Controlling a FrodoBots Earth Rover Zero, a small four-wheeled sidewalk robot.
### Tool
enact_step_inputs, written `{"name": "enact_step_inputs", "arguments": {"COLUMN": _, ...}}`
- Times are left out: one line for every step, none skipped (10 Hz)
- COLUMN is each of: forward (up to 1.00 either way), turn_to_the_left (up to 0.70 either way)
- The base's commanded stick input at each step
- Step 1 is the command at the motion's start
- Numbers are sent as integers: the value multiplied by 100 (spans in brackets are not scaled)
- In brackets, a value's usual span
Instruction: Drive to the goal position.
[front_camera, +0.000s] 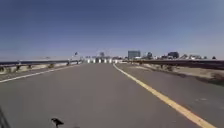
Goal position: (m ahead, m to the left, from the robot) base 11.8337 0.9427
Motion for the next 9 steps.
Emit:
{"name": "enact_step_inputs", "arguments": {"forward": 100, "turn_to_the_left": 0}}
{"name": "enact_step_inputs", "arguments": {"forward": 100, "turn_to_the_left": 0}}
{"name": "enact_step_inputs", "arguments": {"forward": 100, "turn_to_the_left": 0}}
{"name": "enact_step_inputs", "arguments": {"forward": 100, "turn_to_the_left": 0}}
{"name": "enact_step_inputs", "arguments": {"forward": 100, "turn_to_the_left": 0}}
{"name": "enact_step_inputs", "arguments": {"forward": 100, "turn_to_the_left": 0}}
{"name": "enact_step_inputs", "arguments": {"forward": 100, "turn_to_the_left": 0}}
{"name": "enact_step_inputs", "arguments": {"forward": 100, "turn_to_the_left": 0}}
{"name": "enact_step_inputs", "arguments": {"forward": 100, "turn_to_the_left": 0}}
